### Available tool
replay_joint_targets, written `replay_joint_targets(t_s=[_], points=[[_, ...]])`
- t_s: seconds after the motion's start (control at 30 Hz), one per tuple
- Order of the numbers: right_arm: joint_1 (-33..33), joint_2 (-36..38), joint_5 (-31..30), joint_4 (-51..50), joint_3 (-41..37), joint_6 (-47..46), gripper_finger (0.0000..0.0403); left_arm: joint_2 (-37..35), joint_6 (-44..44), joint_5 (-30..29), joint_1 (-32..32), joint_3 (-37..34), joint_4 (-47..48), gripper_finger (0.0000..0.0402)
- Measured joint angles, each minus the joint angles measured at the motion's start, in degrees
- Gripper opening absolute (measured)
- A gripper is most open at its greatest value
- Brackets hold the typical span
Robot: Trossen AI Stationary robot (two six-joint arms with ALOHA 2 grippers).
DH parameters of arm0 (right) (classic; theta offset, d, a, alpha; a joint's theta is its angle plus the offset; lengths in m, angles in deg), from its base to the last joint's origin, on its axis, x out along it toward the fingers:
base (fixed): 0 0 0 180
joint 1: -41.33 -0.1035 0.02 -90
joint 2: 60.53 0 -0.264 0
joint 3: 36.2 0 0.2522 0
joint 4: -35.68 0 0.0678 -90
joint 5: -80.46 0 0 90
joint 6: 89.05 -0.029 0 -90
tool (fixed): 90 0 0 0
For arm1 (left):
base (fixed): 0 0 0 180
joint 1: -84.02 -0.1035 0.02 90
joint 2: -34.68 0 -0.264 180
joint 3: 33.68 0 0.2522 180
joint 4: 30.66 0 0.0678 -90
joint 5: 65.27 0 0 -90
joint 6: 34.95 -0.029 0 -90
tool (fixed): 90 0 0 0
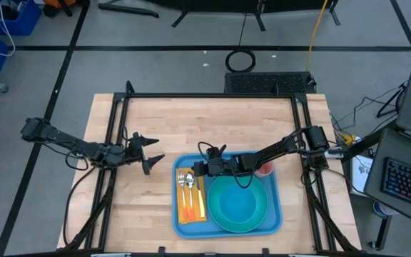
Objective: Set up tray
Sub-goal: Put the light yellow knife on the yellow napkin to the right of the orange spoon, then return to Home Position
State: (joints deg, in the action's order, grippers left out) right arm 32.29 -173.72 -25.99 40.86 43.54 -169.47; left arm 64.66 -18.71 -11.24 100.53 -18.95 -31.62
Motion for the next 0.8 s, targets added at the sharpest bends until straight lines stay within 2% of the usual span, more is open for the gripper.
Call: replay_joint_targets(t_s=[0.8], points=[[0.00,0.00,-1.49,0.50,-0.02,-2.82,0.0204,0.02,0.44,0.00,0.02,0.00,-0.02,0.0367]])
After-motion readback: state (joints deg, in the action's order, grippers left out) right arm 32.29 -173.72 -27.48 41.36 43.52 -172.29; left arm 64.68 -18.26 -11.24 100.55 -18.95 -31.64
